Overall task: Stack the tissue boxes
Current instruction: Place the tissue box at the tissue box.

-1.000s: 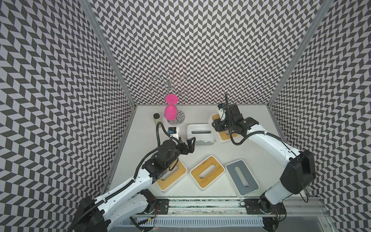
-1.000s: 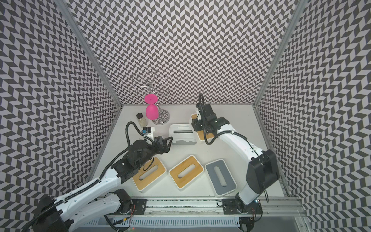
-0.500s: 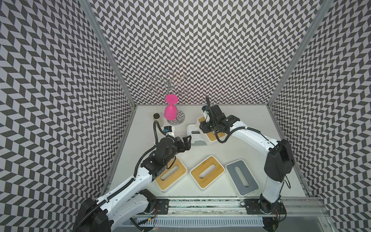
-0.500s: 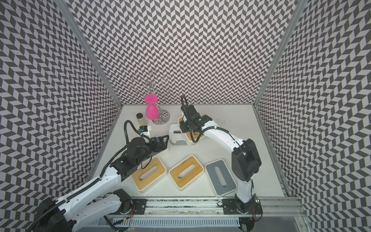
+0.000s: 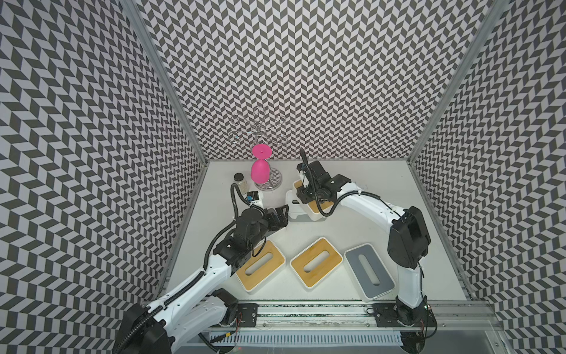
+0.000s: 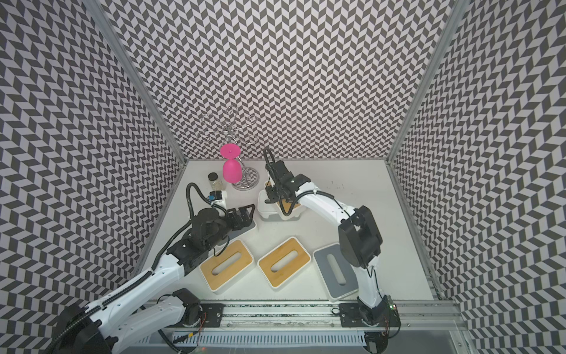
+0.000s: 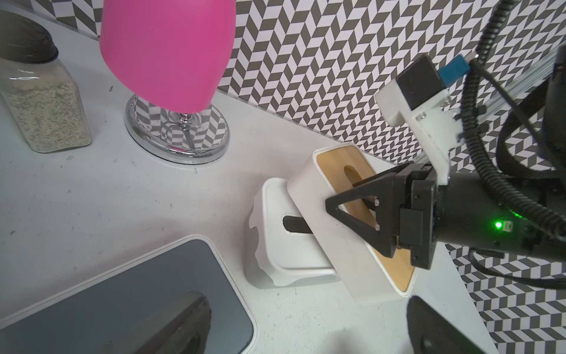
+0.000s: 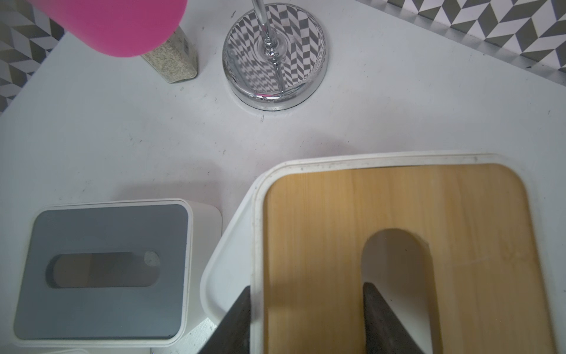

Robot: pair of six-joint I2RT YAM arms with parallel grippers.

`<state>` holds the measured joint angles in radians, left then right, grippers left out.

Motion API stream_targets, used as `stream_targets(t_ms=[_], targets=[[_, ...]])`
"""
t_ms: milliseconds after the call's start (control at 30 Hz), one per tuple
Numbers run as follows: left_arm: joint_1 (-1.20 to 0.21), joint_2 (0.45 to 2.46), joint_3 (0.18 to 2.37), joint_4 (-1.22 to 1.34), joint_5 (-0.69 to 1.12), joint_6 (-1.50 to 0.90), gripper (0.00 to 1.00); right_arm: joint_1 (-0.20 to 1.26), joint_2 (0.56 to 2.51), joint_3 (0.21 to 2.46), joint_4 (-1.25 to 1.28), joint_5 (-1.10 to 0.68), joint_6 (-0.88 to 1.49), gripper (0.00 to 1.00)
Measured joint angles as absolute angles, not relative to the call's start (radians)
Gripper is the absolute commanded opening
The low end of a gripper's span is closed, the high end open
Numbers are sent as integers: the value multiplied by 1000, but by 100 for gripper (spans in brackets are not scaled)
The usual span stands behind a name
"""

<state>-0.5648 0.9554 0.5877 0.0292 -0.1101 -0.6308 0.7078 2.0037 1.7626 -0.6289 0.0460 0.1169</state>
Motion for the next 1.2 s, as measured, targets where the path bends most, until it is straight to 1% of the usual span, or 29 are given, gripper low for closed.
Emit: stream_targets(t_ms=[167, 333, 500, 633, 733, 833, 1000, 1067, 1200], targets=[[-558, 955, 587, 29, -106, -631, 100, 720, 2015, 1768, -628, 54, 100, 51], [-553, 955, 587, 29, -95, -634, 100, 720, 2016, 1770, -628, 39, 98, 60], [-549, 950, 588, 29, -83, -634, 99, 723, 2015, 1779, -628, 31, 97, 65], [-548, 933, 588, 29, -77, -633, 100, 723, 1990, 1777, -627, 23, 97, 72], [-544, 931, 591, 26, -73, -628, 99, 723, 1919, 1731, -598, 15, 102, 75], [-539, 935, 609, 17, -68, -620, 100, 723, 1803, 1640, -557, 10, 122, 79], [-531, 967, 674, 13, -46, -587, 99, 723, 1570, 1413, -412, 6, 170, 88], [-529, 991, 700, 13, -39, -570, 99, 723, 1488, 1314, -353, 2, 192, 90], [-523, 1053, 750, 12, -25, -535, 100, 722, 1382, 1168, -272, -12, 230, 95]])
